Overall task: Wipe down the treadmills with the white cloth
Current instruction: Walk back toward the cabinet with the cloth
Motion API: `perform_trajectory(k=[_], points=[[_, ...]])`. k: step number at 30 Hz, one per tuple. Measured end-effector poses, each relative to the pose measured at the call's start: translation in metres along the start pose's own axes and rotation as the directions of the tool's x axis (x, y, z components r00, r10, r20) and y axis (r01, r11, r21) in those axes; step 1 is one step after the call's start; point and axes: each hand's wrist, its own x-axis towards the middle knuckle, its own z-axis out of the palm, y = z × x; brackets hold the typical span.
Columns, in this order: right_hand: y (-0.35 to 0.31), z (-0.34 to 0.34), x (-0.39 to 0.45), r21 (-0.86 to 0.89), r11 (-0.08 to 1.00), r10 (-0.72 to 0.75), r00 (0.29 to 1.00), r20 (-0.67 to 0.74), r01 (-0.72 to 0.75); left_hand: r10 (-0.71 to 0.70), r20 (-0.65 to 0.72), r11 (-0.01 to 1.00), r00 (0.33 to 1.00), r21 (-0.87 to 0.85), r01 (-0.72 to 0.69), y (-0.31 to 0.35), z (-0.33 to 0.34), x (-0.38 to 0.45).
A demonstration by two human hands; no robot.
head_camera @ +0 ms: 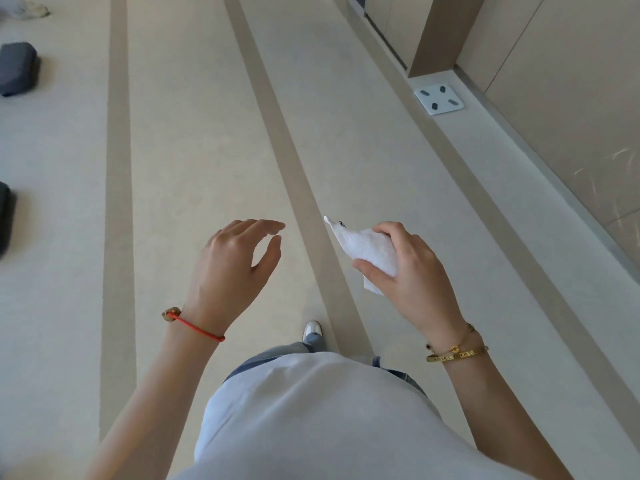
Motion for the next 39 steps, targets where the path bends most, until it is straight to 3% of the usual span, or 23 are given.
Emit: perform_trajectory(k=[14, 28, 39], points=[[0.043, 0.031, 0.270, -0.010, 0.997, 0.074, 0.997, 0.011, -0.074, 0.033, 0.083, 0.999, 0.996, -0.009, -0.032, -0.085, 0.057, 0.278], [0.104, 0.017, 0.618, -0.016, 1.000, -0.010, 0.999, 0.032, 0.010, -0.027, 0.008, 1.000, 1.000, 0.005, 0.027, -0.143, 0.119, 0.590], [0.132, 0.062, 0.847, -0.009, 1.000, -0.008, 0.998, 0.057, 0.008, -0.030, -0.001, 1.000, 1.000, 0.001, 0.030, -0.233, 0.163, 0.807]])
